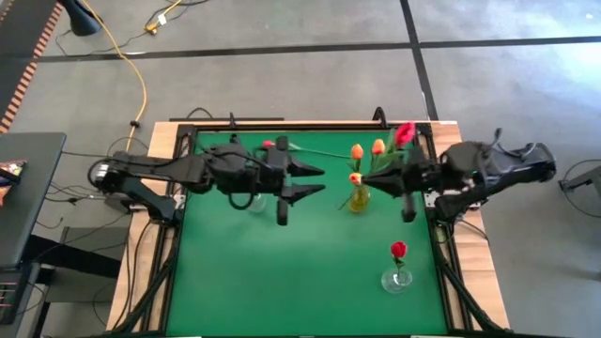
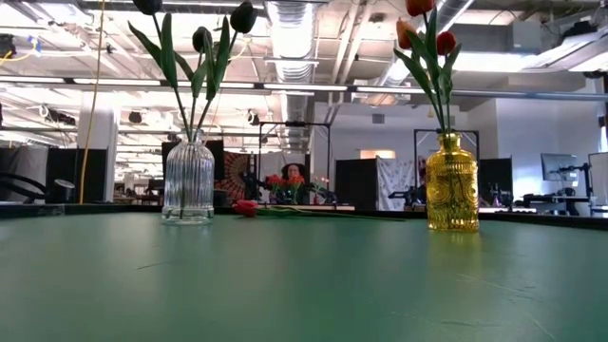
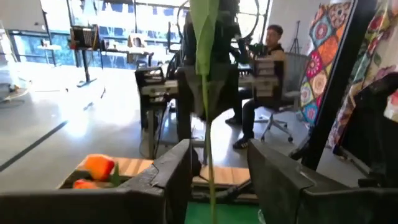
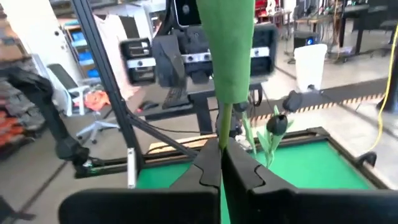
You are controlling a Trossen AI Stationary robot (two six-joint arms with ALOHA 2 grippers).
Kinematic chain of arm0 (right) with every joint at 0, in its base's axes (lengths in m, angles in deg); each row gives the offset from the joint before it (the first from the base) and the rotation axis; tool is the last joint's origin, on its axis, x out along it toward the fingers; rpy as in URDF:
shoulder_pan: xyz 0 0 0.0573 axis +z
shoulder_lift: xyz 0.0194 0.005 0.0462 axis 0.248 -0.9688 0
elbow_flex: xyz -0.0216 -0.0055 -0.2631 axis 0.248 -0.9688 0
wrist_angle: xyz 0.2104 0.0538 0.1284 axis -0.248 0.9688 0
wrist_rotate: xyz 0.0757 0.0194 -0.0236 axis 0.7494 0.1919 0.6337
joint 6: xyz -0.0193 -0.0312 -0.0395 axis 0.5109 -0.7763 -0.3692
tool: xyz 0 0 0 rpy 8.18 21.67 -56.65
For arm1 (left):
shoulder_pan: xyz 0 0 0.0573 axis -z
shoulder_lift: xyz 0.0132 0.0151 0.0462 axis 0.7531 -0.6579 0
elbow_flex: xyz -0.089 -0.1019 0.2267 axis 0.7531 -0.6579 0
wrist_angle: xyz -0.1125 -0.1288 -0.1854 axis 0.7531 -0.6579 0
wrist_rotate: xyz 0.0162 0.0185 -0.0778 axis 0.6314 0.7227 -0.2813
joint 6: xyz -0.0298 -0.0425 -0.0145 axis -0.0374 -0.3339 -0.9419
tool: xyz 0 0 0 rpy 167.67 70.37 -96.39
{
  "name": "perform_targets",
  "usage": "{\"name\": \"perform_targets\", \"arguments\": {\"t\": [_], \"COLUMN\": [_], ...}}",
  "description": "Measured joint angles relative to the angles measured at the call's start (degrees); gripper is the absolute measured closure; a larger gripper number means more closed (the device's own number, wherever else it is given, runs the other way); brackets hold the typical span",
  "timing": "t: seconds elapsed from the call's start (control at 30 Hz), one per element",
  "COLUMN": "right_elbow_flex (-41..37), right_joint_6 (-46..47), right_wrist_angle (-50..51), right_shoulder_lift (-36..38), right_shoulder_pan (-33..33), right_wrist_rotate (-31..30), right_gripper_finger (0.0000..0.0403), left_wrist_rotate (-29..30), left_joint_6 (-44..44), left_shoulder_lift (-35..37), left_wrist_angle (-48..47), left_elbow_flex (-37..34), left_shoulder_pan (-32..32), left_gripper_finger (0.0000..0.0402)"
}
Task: Sort flowers into vase by color
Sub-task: Put the bottom red tulip into the bottom transparent vase
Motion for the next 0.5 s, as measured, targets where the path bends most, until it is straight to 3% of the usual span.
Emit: {"name": "perform_targets", "arguments": {"t": [0.23,0.5], "right_elbow_flex": [0.0,0.0], "right_joint_6": [11.85,25.86], "right_wrist_angle": [13.88,30.66], "right_shoulder_lift": [7.25,10.69], "right_shoulder_pan": [3.63,13.02], "right_wrist_rotate": [1.16,-0.38], "right_gripper_finger": [0.0372,0.0376], "left_wrist_rotate": [1.01,4.97], "left_joint_6": [0.17,0.08], "left_shoulder_lift": [6.4,10.45], "left_wrist_angle": [-8.41,-15.51], "left_elbow_flex": [0.0,0.0], "left_shoulder_pan": [0.0,0.01], "left_gripper_finger": [0.0258,0.0258]}}
